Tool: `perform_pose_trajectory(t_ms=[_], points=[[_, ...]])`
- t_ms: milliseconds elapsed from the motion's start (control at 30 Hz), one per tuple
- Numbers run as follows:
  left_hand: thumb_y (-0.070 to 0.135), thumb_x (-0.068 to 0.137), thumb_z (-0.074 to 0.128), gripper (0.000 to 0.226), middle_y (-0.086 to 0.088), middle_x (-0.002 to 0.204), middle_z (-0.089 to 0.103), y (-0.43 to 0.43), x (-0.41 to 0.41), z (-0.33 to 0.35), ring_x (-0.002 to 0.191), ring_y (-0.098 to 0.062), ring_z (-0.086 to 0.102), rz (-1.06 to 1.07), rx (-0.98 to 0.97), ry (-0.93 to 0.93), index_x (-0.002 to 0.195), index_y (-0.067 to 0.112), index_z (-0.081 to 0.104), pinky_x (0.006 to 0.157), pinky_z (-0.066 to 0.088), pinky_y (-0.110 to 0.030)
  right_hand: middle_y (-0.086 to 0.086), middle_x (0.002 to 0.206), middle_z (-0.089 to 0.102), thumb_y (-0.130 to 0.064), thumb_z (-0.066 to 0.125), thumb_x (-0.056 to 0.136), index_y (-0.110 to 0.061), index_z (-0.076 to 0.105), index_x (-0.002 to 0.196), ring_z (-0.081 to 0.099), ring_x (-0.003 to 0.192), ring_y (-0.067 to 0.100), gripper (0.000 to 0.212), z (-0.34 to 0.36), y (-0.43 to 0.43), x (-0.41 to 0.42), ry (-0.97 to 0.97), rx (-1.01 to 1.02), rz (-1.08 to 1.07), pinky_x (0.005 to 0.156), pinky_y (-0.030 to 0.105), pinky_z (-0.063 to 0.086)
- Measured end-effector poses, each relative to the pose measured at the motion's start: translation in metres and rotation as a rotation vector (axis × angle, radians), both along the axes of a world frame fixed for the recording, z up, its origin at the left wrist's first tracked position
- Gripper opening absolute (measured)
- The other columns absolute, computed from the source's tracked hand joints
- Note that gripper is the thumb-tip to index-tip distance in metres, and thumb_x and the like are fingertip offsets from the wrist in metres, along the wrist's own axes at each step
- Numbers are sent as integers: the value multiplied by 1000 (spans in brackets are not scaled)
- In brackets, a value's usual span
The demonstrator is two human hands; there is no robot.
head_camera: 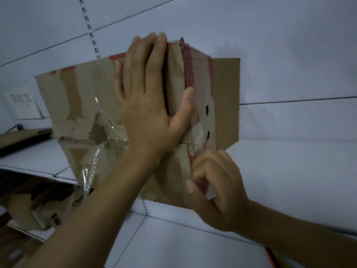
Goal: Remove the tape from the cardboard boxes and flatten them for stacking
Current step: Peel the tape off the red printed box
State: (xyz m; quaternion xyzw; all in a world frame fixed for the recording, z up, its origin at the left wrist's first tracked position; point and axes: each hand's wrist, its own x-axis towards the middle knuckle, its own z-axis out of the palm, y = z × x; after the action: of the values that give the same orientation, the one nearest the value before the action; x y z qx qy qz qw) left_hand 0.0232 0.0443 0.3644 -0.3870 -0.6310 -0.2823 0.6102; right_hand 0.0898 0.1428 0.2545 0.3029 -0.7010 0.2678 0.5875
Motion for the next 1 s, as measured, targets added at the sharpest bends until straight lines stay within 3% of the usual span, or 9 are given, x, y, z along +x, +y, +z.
perform_pose_trajectory(t_ms=[167, 300, 400, 500, 600, 667, 767, 867, 1000], points=[[40, 88, 46, 66, -20, 143, 39, 0, -1, -1, 137, -35, 32, 12, 1, -24, 138, -3, 38, 109, 22, -59, -11, 76, 59, -38, 55, 87, -24, 54, 110, 55, 71, 8, 27, -33, -23, 49, -401, -249, -12, 66, 28, 46], [39, 87, 50, 65, -23, 141, 41, -2, 0, -3, 135, -35, 36, 20, 12, -21, 135, -4, 43, 108, 24, -59, -5, 57, 57, -47, 60, 78, -49, 34, 132, 54, 50, 6, 60, -55, -52, 74, -703, -543, 205, 56, 17, 47], [41, 91, 46, 66, -24, 147, 34, -4, 2, -3, 139, -37, 28, 35, -44, -43, 139, -3, 37, 114, 15, -55, 9, 57, 56, -37, 62, 77, -52, 31, 131, 54, 49, 20, 64, -58, -68, 82, -757, -673, 152, 52, 33, 50], [43, 95, 38, 69, -27, 152, 22, -14, 0, -14, 143, -40, 16, 79, -156, -44, 145, -2, 26, 116, 7, -53, 4, 55, 58, -35, 63, 79, -51, 39, 132, 56, 48, 17, 61, -74, -84, 92, -760, -672, 126, 52, 26, 51], [44, 97, 33, 65, -22, 155, 17, -28, -6, -46, 145, -34, 11, 119, -235, -40, 149, 8, 17, 118, 5, -48, 1, 58, 67, -17, 63, 88, -39, 76, 81, 55, 43, 5, 27, -72, -81, 88, -937, -862, 103, 50, 5, 41], [43, 98, 31, 62, -17, 156, 16, -34, -10, -71, 145, -29, 11, 138, -230, -28, 150, 14, 13, 118, 7, -45, 19, 76, 69, -16, 69, 79, -30, 77, 65, 57, 49, 8, 21, -49, -70, 86, -581, -1094, -72, 48, 5, 39], [41, 98, 29, 63, -11, 154, 10, -36, -15, -100, 144, -29, 13, 151, -222, -11, 150, 13, 8, 117, 9, -46, -2, 93, 70, -24, 59, 80, -31, 66, 96, 66, 80, 16, 19, -7, -43, 89, 10, -945, -139, 61, 20, 52], [41, 98, 27, 64, -10, 155, 5, -35, -16, -122, 146, -29, 7, 109, -206, -42, 150, 12, 3, 117, 6, -49, -12, 113, 65, -29, 54, 89, -33, 61, 109, 60, 108, 6, 21, 29, -9, 60, -119, -1041, -87, 87, 20, 52], [45, 98, 23, 67, -8, 157, -10, -34, -13, -146, 146, -25, -7, 89, -215, -112, 151, 16, -7, 117, 1, -49, -11, 141, 46, -40, 50, 95, -27, 43, 139, 42, 125, -1, 46, 41, -1, 15, -584, -788, -190, 98, 12, 35]])
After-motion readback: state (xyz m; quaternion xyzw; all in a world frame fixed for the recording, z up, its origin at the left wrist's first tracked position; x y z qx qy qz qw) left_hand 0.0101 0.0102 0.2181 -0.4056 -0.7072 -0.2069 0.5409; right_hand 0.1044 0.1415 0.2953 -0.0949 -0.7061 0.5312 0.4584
